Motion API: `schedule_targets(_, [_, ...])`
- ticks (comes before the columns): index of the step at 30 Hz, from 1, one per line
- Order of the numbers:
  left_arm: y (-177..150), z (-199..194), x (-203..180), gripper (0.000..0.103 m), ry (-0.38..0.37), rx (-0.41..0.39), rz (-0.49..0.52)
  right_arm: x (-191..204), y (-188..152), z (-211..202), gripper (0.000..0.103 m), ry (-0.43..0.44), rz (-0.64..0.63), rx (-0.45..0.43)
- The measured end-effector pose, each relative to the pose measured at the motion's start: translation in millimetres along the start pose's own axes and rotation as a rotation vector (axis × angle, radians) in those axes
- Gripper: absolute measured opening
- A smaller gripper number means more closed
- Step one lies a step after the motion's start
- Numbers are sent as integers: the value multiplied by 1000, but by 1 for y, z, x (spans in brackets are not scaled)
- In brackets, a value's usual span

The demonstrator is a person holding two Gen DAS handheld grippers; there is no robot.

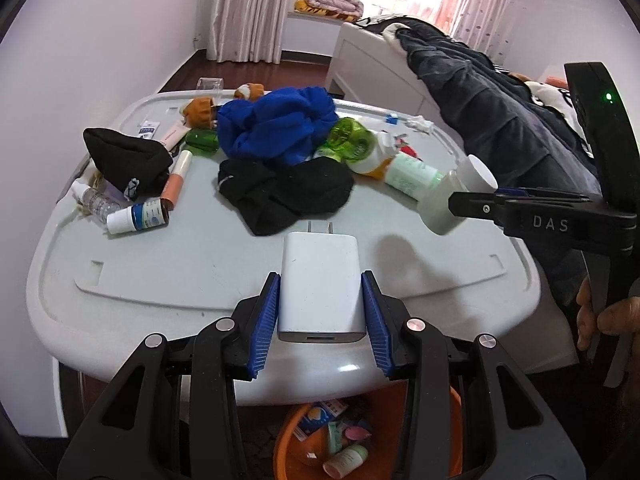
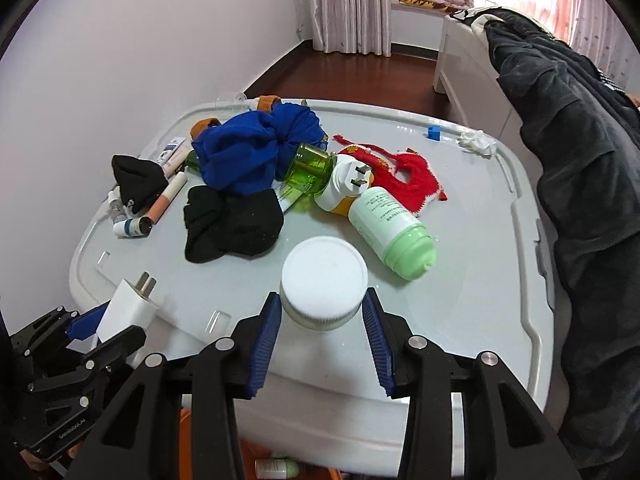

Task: Collect trash
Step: 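Carry the charger and white bottle down and release them into the orange bin, then grasp the green-and-white lotion bottle with the right tool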

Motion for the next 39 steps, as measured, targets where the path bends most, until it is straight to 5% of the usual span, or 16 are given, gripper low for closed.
schedule_targets(7, [-36, -26, -19, 40, -45, 37, 73, 32, -39, -31, 42, 34, -36, 4])
schedule_targets(18, [-132, -12, -34, 40, -72, 316, 184, 52, -180, -13, 42, 92, 24, 210])
schedule_targets(22, [-140, -3, -32, 60, -33, 357, 192, 50, -209, 3, 46, 89, 44, 267])
schedule_targets(24, [-140, -2, -31, 69, 4, 355, 207, 48, -208, 0, 68, 84, 55, 252])
schedule_targets(32, [-126, -9, -22, 69, 1, 315, 170, 32, -177, -22, 77, 63, 77, 140])
schedule_targets(37, [-76, -30, -2, 71, 5, 152, 76, 26, -125, -43, 89, 7, -11, 38])
schedule_targets(39, [-53, -32, 10, 79, 49, 108, 55, 22, -101, -49, 95, -2, -40, 2])
Point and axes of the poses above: each gripper's, at about its wrist camera, not at the fingertips, and z roughly the way its jaws point, x to its left, y to its top, the point moved 6 cm from there along z, roughly the way its jaws point, and after that the axes turned 13 degrees about y, right-handed, at the moved point
